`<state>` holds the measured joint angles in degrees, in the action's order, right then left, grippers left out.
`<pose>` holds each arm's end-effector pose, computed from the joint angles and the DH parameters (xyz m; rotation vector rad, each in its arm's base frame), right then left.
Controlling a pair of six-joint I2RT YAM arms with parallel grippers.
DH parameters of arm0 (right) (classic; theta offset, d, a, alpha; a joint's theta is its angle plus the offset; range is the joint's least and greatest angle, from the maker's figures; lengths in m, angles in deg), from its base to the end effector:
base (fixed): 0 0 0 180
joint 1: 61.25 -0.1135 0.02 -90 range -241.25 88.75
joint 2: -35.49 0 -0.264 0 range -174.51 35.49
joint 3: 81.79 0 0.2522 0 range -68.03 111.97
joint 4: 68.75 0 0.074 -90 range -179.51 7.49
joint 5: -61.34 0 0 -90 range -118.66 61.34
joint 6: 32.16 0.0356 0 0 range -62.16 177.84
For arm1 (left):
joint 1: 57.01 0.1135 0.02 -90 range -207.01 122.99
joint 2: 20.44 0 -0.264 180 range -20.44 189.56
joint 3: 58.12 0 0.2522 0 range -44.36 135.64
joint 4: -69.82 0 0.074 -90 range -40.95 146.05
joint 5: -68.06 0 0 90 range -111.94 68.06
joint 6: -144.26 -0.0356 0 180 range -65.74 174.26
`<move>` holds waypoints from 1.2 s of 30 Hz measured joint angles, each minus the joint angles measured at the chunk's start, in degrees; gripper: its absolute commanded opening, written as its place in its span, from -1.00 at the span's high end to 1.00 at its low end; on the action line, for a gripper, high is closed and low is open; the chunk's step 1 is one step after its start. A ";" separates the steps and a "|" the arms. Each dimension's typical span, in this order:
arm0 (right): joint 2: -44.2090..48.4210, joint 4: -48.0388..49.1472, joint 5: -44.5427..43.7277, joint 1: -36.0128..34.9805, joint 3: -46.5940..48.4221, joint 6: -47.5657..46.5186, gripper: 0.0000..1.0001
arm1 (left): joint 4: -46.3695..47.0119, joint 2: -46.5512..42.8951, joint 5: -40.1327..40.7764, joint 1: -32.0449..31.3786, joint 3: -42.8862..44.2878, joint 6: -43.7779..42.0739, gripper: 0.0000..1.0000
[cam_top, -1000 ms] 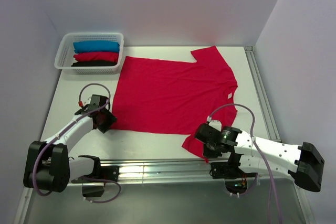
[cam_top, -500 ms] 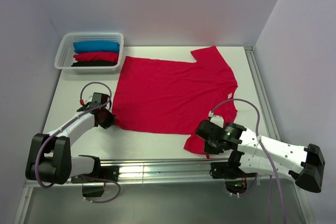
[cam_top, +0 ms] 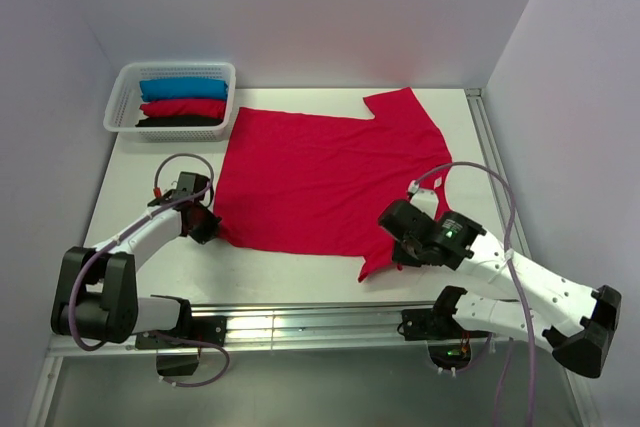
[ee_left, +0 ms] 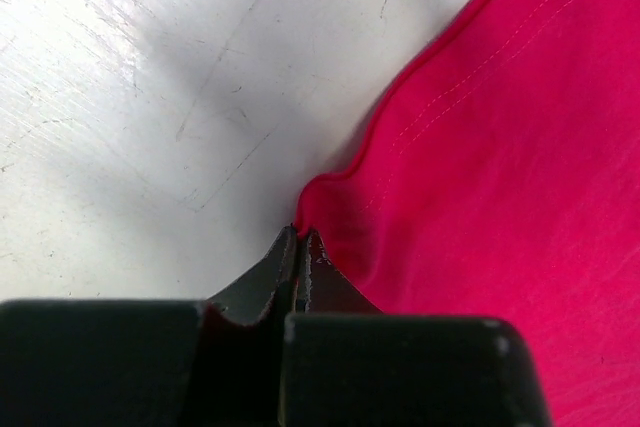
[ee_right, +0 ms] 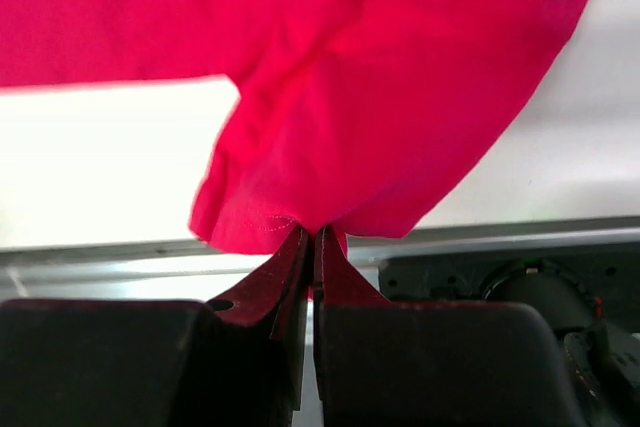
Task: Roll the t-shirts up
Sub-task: Fold the tshirt
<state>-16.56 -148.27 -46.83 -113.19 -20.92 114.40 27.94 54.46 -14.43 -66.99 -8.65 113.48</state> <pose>0.0966 0.1054 0.2586 0.1814 2.6829 0.1198 0.2186 -0.0337 0.1593 -1.1733 2.4738 -0.1640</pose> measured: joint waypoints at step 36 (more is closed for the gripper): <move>-1.05 4.15 -4.66 26.40 12.92 -20.04 1.00 | -6.60 1.14 -1.40 0.59 7.32 0.48 0.99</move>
<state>-17.61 -144.12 -51.49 -86.79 -8.00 94.36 21.33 55.59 -15.83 -66.40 -1.33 113.96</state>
